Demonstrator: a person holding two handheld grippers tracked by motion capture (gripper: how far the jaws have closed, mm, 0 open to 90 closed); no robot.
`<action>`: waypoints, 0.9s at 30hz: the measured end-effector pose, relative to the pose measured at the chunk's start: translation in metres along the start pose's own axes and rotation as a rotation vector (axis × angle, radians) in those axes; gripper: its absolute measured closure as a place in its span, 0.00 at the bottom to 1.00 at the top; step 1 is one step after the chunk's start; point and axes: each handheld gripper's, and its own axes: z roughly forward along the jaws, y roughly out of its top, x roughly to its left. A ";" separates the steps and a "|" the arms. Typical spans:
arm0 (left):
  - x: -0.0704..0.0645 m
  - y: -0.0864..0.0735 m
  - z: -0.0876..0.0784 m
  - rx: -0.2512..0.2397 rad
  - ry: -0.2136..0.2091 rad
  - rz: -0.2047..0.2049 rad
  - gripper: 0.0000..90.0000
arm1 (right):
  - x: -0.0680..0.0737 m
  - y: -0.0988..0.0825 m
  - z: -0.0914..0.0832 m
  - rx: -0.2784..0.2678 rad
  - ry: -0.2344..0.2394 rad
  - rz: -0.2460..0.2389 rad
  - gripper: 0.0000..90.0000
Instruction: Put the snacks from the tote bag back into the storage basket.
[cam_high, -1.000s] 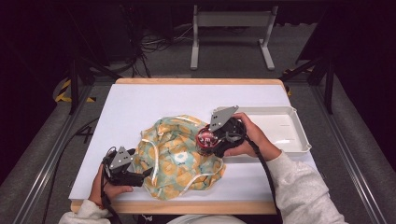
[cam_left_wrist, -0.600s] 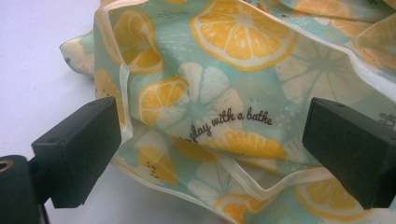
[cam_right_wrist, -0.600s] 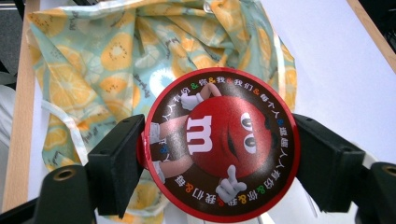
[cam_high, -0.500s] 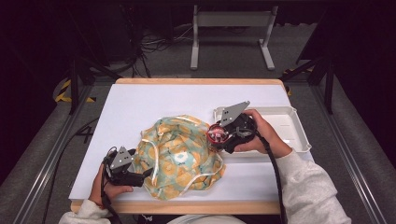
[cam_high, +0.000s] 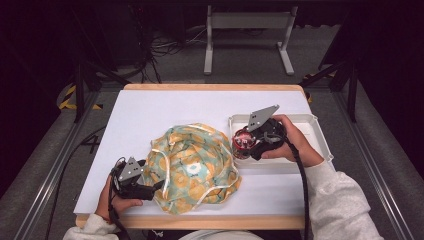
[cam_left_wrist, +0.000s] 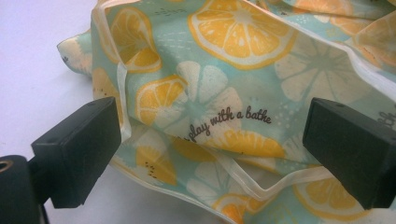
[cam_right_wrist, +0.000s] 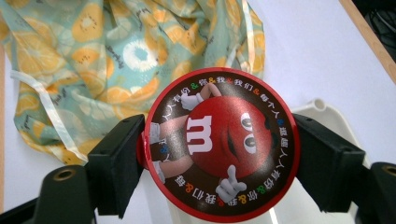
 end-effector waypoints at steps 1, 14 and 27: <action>0.000 0.000 0.000 0.000 0.001 0.002 0.06 | -0.001 -0.002 0.000 0.006 0.000 0.001 0.26; 0.000 0.000 0.000 -0.003 0.003 0.003 0.06 | -0.016 -0.020 0.004 0.082 -0.014 0.026 0.26; -0.001 0.000 -0.001 -0.001 0.008 0.003 0.05 | -0.033 -0.039 0.011 0.183 -0.018 0.035 0.26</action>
